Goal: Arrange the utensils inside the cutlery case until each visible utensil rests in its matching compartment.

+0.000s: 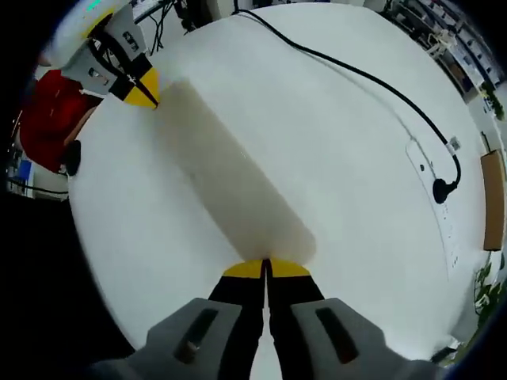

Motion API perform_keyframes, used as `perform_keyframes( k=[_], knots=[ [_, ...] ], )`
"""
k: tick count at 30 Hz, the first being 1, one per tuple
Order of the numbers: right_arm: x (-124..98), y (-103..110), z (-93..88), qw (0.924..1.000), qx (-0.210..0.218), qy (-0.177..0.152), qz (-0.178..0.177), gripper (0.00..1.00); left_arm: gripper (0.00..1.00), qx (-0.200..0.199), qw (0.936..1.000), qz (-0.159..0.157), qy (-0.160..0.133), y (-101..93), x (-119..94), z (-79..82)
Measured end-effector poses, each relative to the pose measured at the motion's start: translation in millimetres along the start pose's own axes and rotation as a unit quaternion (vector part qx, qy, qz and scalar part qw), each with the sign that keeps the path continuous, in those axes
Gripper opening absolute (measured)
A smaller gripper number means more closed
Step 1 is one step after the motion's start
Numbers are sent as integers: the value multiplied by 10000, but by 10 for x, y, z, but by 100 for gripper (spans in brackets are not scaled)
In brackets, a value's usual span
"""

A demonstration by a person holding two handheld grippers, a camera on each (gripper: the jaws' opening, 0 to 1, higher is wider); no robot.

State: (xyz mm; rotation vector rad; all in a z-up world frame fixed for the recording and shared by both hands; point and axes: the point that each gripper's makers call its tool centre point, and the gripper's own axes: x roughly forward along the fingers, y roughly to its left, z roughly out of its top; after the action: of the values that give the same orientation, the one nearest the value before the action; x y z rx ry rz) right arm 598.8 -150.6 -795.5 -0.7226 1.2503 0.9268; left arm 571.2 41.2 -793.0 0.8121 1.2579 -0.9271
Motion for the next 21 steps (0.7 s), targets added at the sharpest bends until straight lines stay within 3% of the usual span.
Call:
perform_keyframes(
  k=[2,5,9,13,16,18,21],
  knots=[
    [0,-15,3,9999,145,-15,55,0,0,-103,9999,-4,92,15,12,8],
    [7,-16,19,9999,158,34,48,0,0,279,9995,16,175,11,5,6],
    [13,-27,30,9997,149,211,41,0,0,-7,9998,13,173,53,1,8],
    [20,-27,22,9994,58,342,54,0,0,57,9998,14,181,43,2,6],
    [16,-31,16,9994,45,334,53,0,0,-5,9997,53,225,55,9,13],
    [14,-41,9,9995,87,285,68,0,0,-35,9994,304,179,131,5,33],
    [11,-41,5,9996,168,200,101,0,0,122,9992,243,284,104,16,33]
  ],
)
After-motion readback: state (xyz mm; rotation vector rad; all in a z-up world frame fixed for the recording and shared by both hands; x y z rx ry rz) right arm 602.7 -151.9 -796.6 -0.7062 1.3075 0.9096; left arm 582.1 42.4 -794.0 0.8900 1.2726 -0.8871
